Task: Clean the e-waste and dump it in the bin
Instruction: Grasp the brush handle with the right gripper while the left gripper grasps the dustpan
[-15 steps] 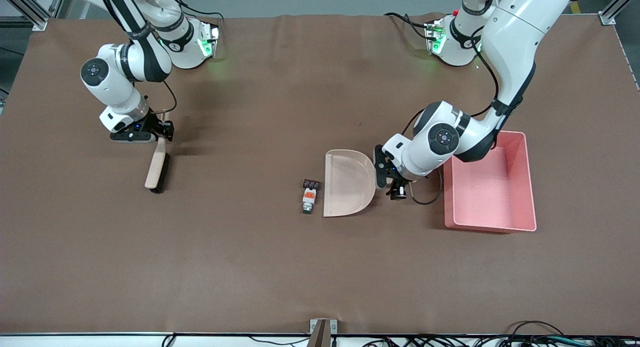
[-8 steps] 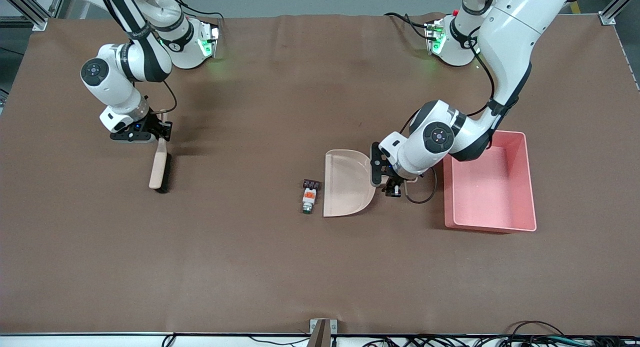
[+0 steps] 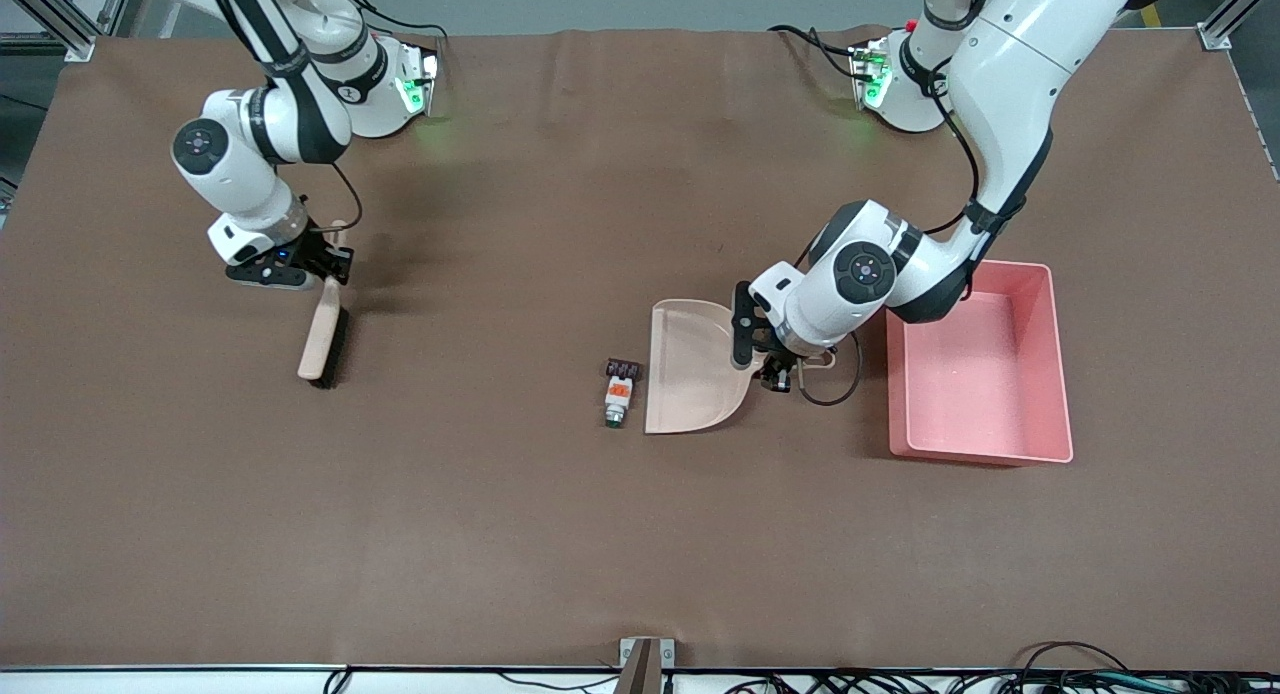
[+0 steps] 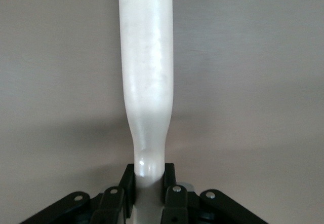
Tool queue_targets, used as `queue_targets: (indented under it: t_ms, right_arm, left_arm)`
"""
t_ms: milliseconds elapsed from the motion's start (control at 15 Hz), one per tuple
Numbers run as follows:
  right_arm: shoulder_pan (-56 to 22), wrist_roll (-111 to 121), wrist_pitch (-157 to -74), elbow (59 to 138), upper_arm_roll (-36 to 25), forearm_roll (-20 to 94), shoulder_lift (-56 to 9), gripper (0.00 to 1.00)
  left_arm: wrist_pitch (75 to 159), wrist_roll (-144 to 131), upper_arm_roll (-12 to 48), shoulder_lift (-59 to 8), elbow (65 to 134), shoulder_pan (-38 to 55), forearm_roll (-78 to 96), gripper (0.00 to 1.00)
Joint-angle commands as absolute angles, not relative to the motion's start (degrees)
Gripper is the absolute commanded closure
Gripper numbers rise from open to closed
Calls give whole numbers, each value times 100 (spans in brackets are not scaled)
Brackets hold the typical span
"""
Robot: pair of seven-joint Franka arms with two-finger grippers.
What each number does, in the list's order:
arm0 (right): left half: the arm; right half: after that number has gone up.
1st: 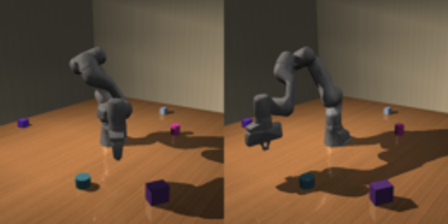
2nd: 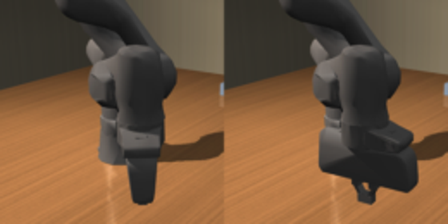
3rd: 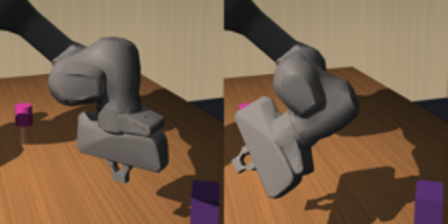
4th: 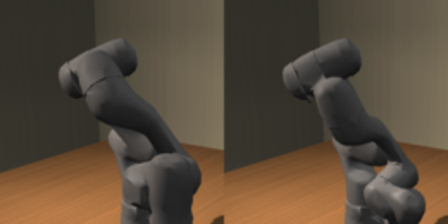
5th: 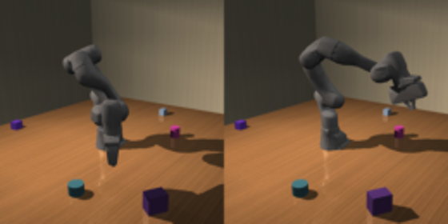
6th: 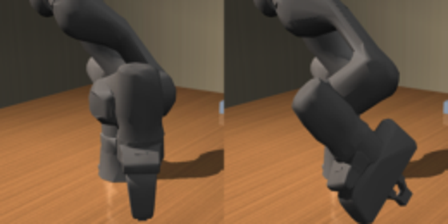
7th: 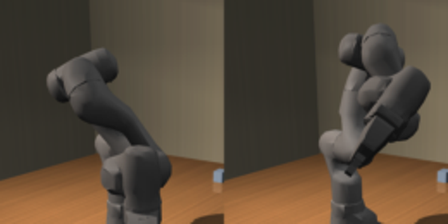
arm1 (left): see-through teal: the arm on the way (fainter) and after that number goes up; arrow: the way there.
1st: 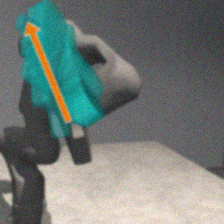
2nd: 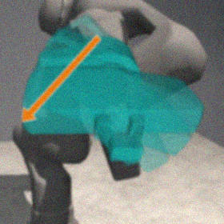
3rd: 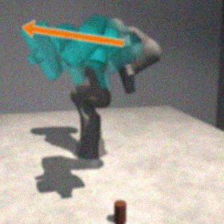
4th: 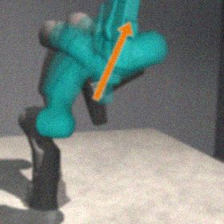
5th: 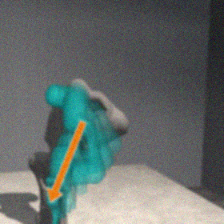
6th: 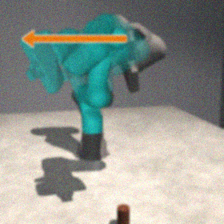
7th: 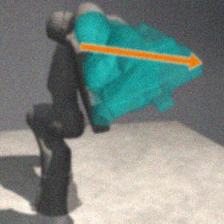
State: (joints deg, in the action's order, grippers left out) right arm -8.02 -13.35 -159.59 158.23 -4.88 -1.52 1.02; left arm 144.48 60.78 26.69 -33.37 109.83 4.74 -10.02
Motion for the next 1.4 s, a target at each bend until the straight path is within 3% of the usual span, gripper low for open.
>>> queue_targets:
  t_ms: [0, 133, 467, 600, 800, 1333]
  right_arm:
    - [-1720, -2563, -15663, 15523, -475, -132, 255, 100]
    - [-2239, -2969, -15522, 15137, -475, -132, 133, 100]
    - [-3083, -3542, -15495, 14170, -475, -132, -631, 100]
    - [-3321, -3594, -14928, 13539, -475, -123, -983, 100]
    - [-3663, -4094, -13959, 12632, -466, -53, -1379, 100]
    - [-4069, -4096, -13773, 11918, -466, 325, -1995, 100]
  left_arm:
    - [14502, 6126, 2689, -3472, 10855, 466, -1143, 75]
    - [14502, 6065, 2689, -3472, 10846, 457, -1143, 89]
    - [14091, 6047, 2663, -3419, 10592, 378, -1134, 97]
    - [13459, 6003, 2646, -3419, 10241, 439, -1134, 99]
    - [13245, 5662, 2610, -3436, 10108, 483, -1317, 99]
    - [13008, 4579, 2619, -3683, 9774, 790, -2399, 100]
